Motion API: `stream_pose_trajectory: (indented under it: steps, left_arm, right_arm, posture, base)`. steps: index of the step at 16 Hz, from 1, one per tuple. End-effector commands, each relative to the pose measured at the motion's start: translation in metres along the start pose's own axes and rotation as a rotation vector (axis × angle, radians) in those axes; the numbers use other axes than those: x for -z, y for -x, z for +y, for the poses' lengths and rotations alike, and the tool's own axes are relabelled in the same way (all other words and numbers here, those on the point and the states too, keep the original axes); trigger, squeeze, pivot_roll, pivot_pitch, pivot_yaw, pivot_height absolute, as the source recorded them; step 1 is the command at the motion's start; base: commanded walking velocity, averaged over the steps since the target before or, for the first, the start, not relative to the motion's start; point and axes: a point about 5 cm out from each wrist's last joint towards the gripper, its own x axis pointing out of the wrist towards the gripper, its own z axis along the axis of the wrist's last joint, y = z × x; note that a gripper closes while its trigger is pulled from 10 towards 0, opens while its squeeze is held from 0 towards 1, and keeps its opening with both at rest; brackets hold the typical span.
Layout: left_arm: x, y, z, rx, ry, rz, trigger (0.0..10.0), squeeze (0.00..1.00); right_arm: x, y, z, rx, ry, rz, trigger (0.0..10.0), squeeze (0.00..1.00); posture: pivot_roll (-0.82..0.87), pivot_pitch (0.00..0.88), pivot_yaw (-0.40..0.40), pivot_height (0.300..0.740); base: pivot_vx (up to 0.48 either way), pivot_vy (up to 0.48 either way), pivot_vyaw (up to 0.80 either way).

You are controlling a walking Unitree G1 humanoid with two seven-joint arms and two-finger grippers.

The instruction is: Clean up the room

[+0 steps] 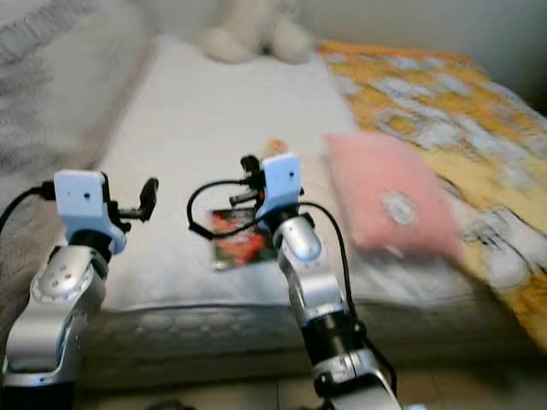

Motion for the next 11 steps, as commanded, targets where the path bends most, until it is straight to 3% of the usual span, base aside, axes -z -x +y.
stream_pose_trajectory:
  steps: [1, 2, 3, 4, 8, 11]
  left_arm:
    - [-0.002, -0.003, -0.009, 0.026, 0.006, -0.011, 10.0, 0.00]
    - [-0.002, -0.002, -0.009, 0.025, 0.005, -0.010, 10.0, 0.00]
    - [-0.002, -0.002, -0.009, 0.025, 0.003, -0.010, 10.0, 0.00]
    - [-0.001, -0.002, -0.008, 0.020, -0.001, -0.005, 10.0, 0.00]
    - [0.016, 0.013, -0.009, -0.025, 0.006, 0.059, 10.0, 0.00]
    - [0.017, 0.013, -0.013, -0.037, 0.031, 0.057, 10.0, 0.00]
  right_arm:
    - [0.004, 0.004, -0.012, 0.042, 0.013, 0.015, 0.0, 0.00]
    - [0.005, 0.004, -0.012, 0.050, 0.016, 0.019, 0.0, 0.00]
    - [0.006, 0.003, -0.014, 0.061, 0.026, 0.038, 8.2, 0.00]
    - [0.006, 0.003, -0.017, 0.081, 0.037, 0.041, 10.0, 0.00]
    - [0.019, 0.025, -0.029, 0.143, 0.114, 0.086, 10.0, 0.00]
    - [0.029, 0.032, -0.028, 0.157, 0.093, 0.130, 10.0, 0.00]
  posture:
    - [0.05, 0.000, -0.035, 0.740]
    - [0.05, 0.000, -0.035, 0.740]
    - [0.05, 0.000, -0.036, 0.740]
    - [0.05, 0.000, -0.039, 0.740]
    - [0.05, 0.000, -0.043, 0.740]
    - [0.05, 0.000, -0.050, 0.740]
  base:
    - [0.000, 0.000, 0.00]
    - [0.000, 0.000, 0.00]
    - [0.000, 0.000, 0.00]
    - [0.000, 0.000, 0.00]
    - [0.000, 0.000, 0.00]
    - [0.000, 0.000, 0.00]
